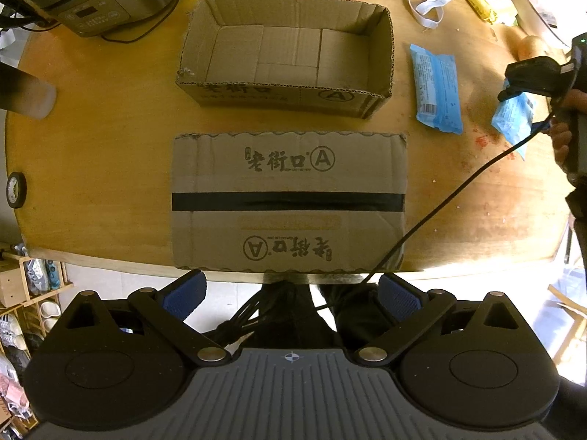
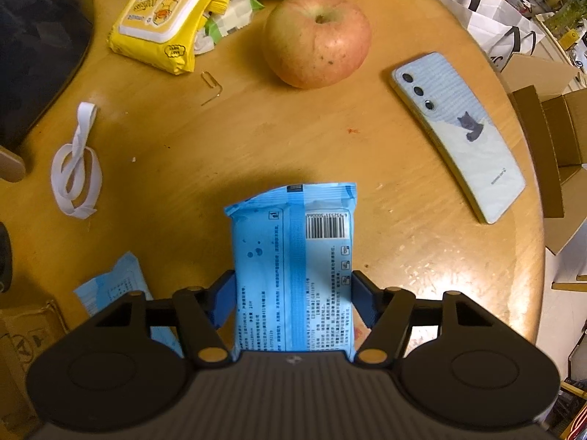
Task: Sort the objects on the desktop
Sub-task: 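Lift the blue packet with the right gripper and carry it toward the boxes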
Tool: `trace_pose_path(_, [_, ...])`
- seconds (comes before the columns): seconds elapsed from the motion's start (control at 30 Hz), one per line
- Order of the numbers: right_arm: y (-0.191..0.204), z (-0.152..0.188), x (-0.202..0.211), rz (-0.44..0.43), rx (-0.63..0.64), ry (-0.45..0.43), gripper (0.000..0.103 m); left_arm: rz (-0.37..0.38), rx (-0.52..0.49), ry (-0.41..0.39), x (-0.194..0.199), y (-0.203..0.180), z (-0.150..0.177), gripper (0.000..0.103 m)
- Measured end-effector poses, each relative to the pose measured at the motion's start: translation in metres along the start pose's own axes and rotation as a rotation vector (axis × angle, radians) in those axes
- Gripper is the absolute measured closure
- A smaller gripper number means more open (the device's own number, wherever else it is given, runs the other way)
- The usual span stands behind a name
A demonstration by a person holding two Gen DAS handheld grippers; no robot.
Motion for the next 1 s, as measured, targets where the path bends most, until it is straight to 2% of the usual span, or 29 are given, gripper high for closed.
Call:
trace_pose_path(0.57, [-0.004, -0.014, 0.057, -0.045, 0.052, 0.005, 0.038, 0.018, 0.003, -0.01, 0.0, 0.003, -0.002, 0.0])
trace_pose_path(1.0, [0.017, -0.013, 0.072, -0.104, 0.25, 0.045, 0.038, 0.024, 0.011, -0.012, 0.001, 0.007, -0.002, 0.0])
Point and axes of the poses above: each gripper's, at about its wrist camera, not at the fingertips, and x roughly against the way its jaws point, y to its left, z to its underside, the point moved 5 cm from there along -x, roughly the way its jaws point, and after that the axes turned 11 degrees about -z, right-handed, at the moved point
